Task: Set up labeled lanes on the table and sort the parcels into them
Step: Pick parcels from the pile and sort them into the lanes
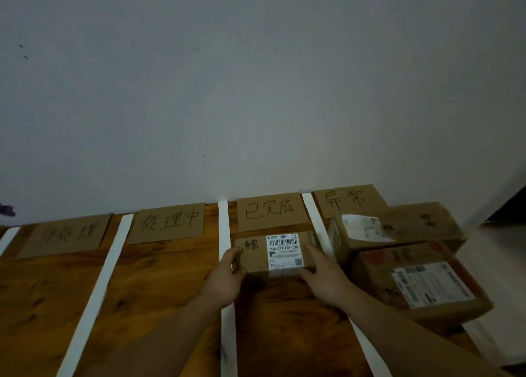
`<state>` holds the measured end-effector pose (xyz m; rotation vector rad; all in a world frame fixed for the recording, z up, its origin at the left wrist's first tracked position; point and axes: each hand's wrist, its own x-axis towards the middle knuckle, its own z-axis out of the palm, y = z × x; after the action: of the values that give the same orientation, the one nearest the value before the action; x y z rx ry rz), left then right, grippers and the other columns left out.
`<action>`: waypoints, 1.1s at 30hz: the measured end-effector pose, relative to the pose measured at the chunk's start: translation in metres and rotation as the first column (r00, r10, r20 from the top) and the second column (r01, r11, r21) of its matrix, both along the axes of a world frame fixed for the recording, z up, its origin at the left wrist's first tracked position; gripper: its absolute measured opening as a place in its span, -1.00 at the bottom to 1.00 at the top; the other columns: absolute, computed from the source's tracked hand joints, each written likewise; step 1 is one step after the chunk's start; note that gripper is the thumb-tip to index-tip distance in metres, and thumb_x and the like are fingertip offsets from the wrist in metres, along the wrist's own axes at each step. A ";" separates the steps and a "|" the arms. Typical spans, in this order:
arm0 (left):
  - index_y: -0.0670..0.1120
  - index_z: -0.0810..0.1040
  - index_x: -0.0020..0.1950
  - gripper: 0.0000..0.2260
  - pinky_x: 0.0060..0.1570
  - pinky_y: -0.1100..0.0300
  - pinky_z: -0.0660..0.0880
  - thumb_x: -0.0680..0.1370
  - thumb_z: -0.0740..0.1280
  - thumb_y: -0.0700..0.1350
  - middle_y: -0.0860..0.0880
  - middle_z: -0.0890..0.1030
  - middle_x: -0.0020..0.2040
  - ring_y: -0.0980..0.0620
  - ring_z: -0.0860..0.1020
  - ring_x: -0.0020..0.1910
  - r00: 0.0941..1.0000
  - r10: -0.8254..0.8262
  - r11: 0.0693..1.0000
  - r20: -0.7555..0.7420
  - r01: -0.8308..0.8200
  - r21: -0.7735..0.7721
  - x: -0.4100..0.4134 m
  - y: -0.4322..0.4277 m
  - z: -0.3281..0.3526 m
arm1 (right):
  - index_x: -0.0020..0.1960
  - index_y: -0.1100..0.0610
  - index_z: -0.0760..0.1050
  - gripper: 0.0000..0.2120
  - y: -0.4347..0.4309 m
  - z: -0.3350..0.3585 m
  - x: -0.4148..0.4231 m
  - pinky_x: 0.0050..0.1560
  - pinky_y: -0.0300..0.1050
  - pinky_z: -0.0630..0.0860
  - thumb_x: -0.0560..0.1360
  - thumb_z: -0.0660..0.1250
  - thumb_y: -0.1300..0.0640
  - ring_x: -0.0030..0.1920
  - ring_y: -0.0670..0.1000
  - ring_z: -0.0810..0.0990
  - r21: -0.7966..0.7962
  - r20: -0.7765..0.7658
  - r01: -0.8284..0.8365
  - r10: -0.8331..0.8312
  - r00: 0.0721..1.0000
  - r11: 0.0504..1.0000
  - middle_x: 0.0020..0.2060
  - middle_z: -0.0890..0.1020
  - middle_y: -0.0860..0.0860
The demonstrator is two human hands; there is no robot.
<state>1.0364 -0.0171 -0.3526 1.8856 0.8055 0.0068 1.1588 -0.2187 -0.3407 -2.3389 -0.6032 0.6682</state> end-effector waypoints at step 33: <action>0.05 0.14 0.38 -0.42 -0.17 0.06 0.61 0.49 0.36 -0.24 0.05 0.50 -0.09 0.04 0.58 -0.13 0.945 0.327 0.893 -0.030 -0.319 -0.319 0.035 -0.003 0.002 | 0.46 -0.28 0.11 -0.46 0.025 0.007 0.006 -0.22 -0.38 0.43 0.56 0.25 -0.06 -0.13 -0.23 0.46 -0.007 -0.213 -0.198 0.192 0.958 0.980 0.09 0.48 -0.19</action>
<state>1.0712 -0.0197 -0.3502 1.4282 1.0310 0.1013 1.1647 -0.1938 -0.3340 -2.2129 -0.7362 1.0081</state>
